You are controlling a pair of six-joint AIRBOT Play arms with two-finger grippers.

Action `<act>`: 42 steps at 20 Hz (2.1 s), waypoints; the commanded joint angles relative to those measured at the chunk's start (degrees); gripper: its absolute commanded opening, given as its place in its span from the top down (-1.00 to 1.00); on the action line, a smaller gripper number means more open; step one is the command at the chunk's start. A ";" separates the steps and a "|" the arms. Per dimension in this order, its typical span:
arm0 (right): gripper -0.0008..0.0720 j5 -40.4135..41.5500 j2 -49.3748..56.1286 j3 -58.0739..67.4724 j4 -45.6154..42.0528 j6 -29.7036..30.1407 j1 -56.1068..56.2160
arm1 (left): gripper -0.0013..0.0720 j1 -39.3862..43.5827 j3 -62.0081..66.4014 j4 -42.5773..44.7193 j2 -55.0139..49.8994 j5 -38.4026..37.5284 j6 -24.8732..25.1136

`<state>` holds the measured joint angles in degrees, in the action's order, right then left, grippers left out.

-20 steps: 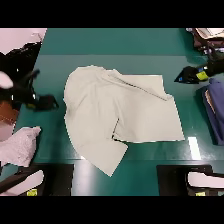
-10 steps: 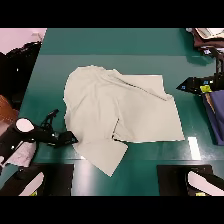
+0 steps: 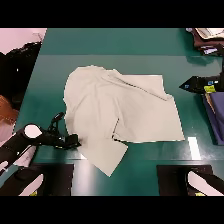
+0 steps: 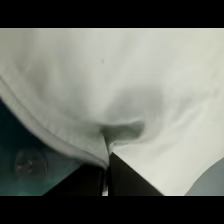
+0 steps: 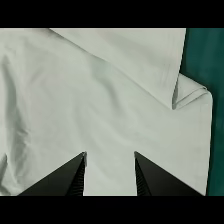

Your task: Fold the shirts.

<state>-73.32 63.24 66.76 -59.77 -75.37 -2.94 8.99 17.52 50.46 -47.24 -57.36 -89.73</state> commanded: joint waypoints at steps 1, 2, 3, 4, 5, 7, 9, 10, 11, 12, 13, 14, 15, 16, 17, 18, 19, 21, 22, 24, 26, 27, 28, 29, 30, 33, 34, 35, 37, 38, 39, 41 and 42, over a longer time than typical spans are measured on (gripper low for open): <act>-0.03 -6.75 -0.26 -0.55 -6.14 -0.15 -0.68 | 0.90 0.24 2.91 -0.81 0.17 1.68 -0.26; -0.03 -8.96 -0.52 -2.03 -7.41 -0.15 -2.14 | 0.90 0.24 5.25 1.68 0.17 1.55 -0.31; -0.03 -10.08 -1.20 -4.52 -7.91 -0.13 -4.31 | 0.90 0.24 7.67 4.44 0.17 1.22 -0.33; -0.03 -10.27 -2.29 -8.15 -7.82 -0.13 -7.54 | 0.90 0.24 10.38 7.52 0.17 0.87 -0.37; -0.03 -10.16 -3.37 -11.91 -7.87 -0.07 -10.93 | 0.90 0.24 12.72 9.86 0.17 0.79 -0.57; -0.06 -10.27 -4.68 -19.98 -7.78 1.16 -18.91 | 0.90 0.24 15.89 11.37 0.17 1.20 -0.55; -0.32 -10.60 -4.33 -27.32 -7.74 4.15 -26.18 | 0.90 0.24 16.39 10.82 0.15 1.88 -0.52; -0.30 -9.92 -3.56 -30.36 -7.52 5.55 -29.11 | 0.90 0.24 16.39 10.82 0.15 1.84 -0.52; -0.30 -9.01 -2.67 -32.54 -7.23 6.62 -31.28 | 0.90 0.24 16.39 10.82 0.15 1.79 -0.52; -0.28 -7.54 -1.75 -34.29 -7.06 6.67 -32.70 | 0.90 0.24 16.39 10.82 0.15 1.66 -0.52; -0.22 -6.01 -0.98 -35.36 -6.10 6.78 -33.11 | 0.90 0.26 16.39 10.82 0.15 1.62 -0.52; -0.22 -5.27 -0.07 -35.95 -4.92 7.37 -33.22 | 0.90 0.24 16.39 10.69 0.15 1.51 -0.52; -0.21 -4.96 0.90 -36.17 -3.82 7.74 -33.20 | 0.90 0.24 16.39 10.67 0.15 1.33 -0.50; -0.21 -4.81 2.10 -36.06 -2.89 7.74 -32.92 | 0.90 0.24 16.39 10.69 0.15 1.38 -0.50; -0.20 -4.52 2.99 -36.04 -2.67 7.74 -32.37 | 0.90 0.24 16.39 10.67 0.15 1.40 -0.50; -0.20 -4.17 3.85 -36.06 -2.71 7.72 -31.52 | 0.90 0.26 16.39 10.69 0.15 1.38 -0.50; -0.20 -3.87 4.55 -36.06 -2.64 7.69 -30.42 | 0.90 0.24 16.39 10.69 0.15 1.36 -0.50; -0.19 -2.89 5.53 -36.06 -2.67 7.34 -27.43 | 0.90 0.24 16.39 10.64 0.15 1.40 -0.50; -0.18 -2.14 5.75 -36.06 -2.67 7.26 -25.81 | 0.90 0.24 16.39 10.64 0.15 1.36 -0.50; 0.26 -0.31 5.35 -36.04 -2.67 7.23 -22.82 | 0.90 0.24 16.39 10.64 0.15 1.33 -0.50; 0.64 1.11 3.72 -36.04 -2.73 7.26 -20.63 | 0.90 0.24 16.39 10.64 0.15 0.98 -0.50; 0.86 1.55 2.43 -36.02 -2.69 7.26 -19.82 | 0.90 0.24 16.39 10.64 0.15 0.55 -0.50; 0.94 1.60 0.74 -35.93 -2.67 7.26 -19.21 | 0.90 0.24 16.41 10.58 0.17 -0.04 -0.52; 0.94 0.96 -1.01 -35.04 -2.64 7.26 -18.58 | 0.90 0.24 16.85 10.62 0.17 -0.81 -0.50; 0.94 -0.15 -2.69 -33.18 -2.54 7.26 -17.86 | 0.90 0.24 18.05 10.64 0.17 -1.70 -0.50; 0.94 -1.68 -8.11 -22.71 2.89 6.64 -15.28 | 0.90 0.24 28.46 11.91 0.17 -4.39 -0.31; 0.94 -1.60 -9.60 -17.49 5.29 6.27 -14.36 | 0.90 0.24 33.64 13.00 0.17 -5.01 -0.33; 0.94 -1.53 -10.56 -12.02 6.84 5.90 -13.44 | 0.90 0.24 40.00 14.51 0.17 -5.73 -0.31; 0.94 -1.42 -11.61 0.90 7.30 4.55 -11.82 | 0.90 0.24 53.20 18.45 0.17 -6.86 -0.31; 0.94 -1.44 -11.80 7.87 7.30 4.11 -11.65 | 0.90 0.24 60.70 20.72 0.17 -7.21 -0.31; 0.94 -1.62 -11.78 14.91 7.28 3.54 -11.69 | 0.90 0.24 68.15 22.73 0.17 -7.23 -0.31; 0.94 -1.90 -11.78 27.23 7.28 3.10 -13.05 | 0.90 0.24 81.79 25.79 0.17 -7.13 -0.31; 0.94 -1.95 -11.78 32.52 7.23 2.45 -14.19 | 0.90 0.24 87.78 26.73 0.17 -7.17 -0.31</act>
<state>-75.20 52.03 83.11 -53.41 -71.44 -15.99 9.23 87.70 72.01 -47.09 -64.12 -90.15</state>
